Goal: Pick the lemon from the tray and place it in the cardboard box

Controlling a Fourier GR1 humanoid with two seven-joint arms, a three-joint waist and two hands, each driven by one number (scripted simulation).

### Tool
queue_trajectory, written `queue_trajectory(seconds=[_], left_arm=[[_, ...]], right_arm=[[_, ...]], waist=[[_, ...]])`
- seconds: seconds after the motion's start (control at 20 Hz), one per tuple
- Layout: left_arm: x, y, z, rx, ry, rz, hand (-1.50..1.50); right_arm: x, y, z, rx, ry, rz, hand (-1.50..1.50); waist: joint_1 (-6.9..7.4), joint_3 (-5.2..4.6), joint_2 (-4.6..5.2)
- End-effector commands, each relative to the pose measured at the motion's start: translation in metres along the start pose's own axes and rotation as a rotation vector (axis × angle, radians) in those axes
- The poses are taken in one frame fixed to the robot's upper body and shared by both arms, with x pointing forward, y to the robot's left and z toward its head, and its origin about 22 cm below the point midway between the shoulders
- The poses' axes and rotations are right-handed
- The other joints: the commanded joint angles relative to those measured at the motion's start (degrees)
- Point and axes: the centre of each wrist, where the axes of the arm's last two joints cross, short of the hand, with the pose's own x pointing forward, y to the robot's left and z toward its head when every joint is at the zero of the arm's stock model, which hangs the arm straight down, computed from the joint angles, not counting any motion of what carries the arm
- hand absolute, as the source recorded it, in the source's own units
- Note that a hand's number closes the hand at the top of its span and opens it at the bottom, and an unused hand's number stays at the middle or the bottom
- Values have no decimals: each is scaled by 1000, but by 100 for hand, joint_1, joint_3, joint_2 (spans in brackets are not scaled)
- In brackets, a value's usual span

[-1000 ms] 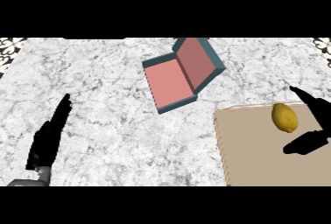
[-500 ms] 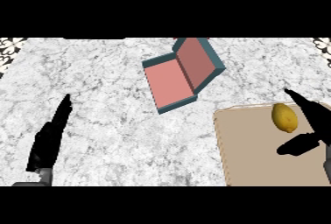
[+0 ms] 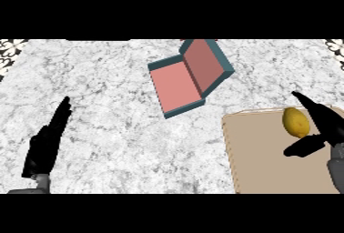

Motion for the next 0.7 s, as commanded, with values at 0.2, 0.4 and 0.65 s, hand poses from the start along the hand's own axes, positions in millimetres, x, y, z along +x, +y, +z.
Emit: queue_trajectory(seconds=[0.2,0.4,0.65], left_arm=[[-4,-4,12,5,-15,-19,0],[-4,-12,-15,-17,-5,8,0],[9,-12,-6,2,-9,9,0]], right_arm=[[5,19,6,24,28,48,-150],[-4,19,-11,61,9,12,-150],[5,21,-16,-59,-35,96,150]], waist=[[-9,-1,-5],[-13,0,1],[4,1,3]])
